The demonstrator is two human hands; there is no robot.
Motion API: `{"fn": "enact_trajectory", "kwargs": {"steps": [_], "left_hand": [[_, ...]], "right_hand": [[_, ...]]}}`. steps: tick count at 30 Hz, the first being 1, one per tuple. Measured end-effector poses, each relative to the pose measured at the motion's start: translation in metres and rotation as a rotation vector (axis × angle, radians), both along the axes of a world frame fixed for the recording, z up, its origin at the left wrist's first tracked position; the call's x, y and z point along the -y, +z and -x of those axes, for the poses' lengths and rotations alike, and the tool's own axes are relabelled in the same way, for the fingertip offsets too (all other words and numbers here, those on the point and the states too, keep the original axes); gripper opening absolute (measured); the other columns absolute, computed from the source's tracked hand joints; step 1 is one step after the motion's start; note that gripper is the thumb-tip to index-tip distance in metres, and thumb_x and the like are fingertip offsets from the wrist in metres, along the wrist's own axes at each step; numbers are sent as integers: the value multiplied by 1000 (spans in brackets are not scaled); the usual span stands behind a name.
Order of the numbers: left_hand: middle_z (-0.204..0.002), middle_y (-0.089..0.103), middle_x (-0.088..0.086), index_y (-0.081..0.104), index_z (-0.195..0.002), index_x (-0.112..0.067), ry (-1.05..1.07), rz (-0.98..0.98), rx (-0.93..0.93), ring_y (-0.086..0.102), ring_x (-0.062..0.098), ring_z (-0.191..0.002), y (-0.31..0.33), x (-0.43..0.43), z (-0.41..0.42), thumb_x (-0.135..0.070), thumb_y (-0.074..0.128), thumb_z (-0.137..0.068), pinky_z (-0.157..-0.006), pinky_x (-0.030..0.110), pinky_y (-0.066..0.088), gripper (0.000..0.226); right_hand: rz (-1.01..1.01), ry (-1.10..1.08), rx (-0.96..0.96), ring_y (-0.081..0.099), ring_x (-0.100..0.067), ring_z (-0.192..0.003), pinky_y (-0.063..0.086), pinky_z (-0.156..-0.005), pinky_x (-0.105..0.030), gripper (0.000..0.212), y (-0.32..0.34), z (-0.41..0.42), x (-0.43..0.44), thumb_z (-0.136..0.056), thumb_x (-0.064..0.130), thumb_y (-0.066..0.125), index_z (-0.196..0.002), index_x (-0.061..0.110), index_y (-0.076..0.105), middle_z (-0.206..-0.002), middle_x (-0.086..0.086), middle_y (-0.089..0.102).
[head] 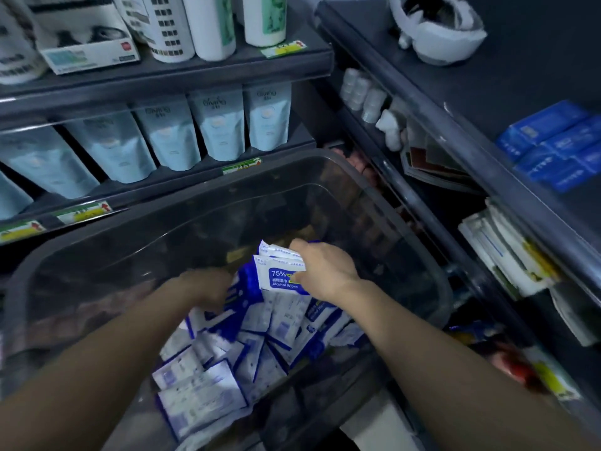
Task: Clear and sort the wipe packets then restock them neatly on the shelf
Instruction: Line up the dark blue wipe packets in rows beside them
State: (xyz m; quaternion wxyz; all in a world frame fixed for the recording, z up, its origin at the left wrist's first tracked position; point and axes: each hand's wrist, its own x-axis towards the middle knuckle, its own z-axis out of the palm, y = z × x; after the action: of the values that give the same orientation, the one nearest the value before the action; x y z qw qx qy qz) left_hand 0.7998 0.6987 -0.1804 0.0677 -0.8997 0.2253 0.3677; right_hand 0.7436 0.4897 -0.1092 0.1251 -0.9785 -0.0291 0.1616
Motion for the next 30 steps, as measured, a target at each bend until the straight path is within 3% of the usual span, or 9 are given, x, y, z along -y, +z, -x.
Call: {"fn": "enact_trajectory", "kwargs": {"steps": [2,5,7,10,13,16,19,24,30], "left_hand": [[-90,59,12,56,-82,-8,70,117,-25,59,26,-85,25,11,-4,-17,65,-80,-65,25,43,13],[-80,57,14,48,-68,-10,163,276,1,50,19,-73,60,28,-6,-18,72,-77,-57,25,34,27],[-68,56,2,47,-63,-18,213,431,19,49,14,-68,79,39,-2,-15,74,-78,-54,21,37,32],[-61,63,-16,57,-71,-26,271,703,-80,58,0,-63,105,60,6,-3,71,-82,-63,16,45,29],[-80,75,-5,66,-90,-18,315,935,-138,69,14,-73,134,94,20,-3,81,-72,-81,38,55,28],[-87,75,3,65,-100,-15,281,1049,-166,72,21,-75,167,142,50,-18,90,-51,-74,37,57,55],[-80,75,1,65,-96,-12,227,1182,-240,69,12,-65,186,195,94,-4,80,-71,-61,26,56,31],[-75,73,-3,59,-95,-14,127,1228,-426,67,6,-59,202,279,200,2,51,-93,-56,21,55,18],[-69,71,-4,59,-94,-10,-91,1156,-429,65,2,-54,212,368,331,8,55,-89,-50,16,52,19]], "right_hand": [[-36,-74,60,61,-27,-89,46,-64,-32,24,11,11,4,-89,26,63,-108,20,50,-102,-3,66],[-124,-187,156,61,-26,-88,50,-71,-36,21,32,30,18,-89,27,63,-106,20,53,-97,0,66],[-169,-263,214,61,-26,-92,48,-74,-36,23,50,45,33,-88,28,62,-109,22,53,-100,0,67],[-238,-400,335,59,-28,-104,46,-83,-35,35,80,73,60,-86,25,63,-121,26,55,-115,-2,66],[-251,-502,471,58,-24,-108,42,-83,-28,43,106,107,90,-85,23,64,-127,27,56,-121,1,63],[-281,-625,581,62,-23,-101,50,-83,-33,42,130,155,120,-84,23,64,-125,29,55,-117,2,65],[-274,-762,696,62,-20,-103,48,-86,-33,43,149,217,152,-81,25,70,-120,28,54,-115,5,67],[-244,-926,759,62,-15,-91,48,-75,-30,29,166,336,204,-77,27,73,-102,29,58,-102,10,69],[-165,-1059,768,60,-17,-91,49,-76,-32,25,172,481,260,-79,25,72,-98,31,57,-99,10,67]]}}
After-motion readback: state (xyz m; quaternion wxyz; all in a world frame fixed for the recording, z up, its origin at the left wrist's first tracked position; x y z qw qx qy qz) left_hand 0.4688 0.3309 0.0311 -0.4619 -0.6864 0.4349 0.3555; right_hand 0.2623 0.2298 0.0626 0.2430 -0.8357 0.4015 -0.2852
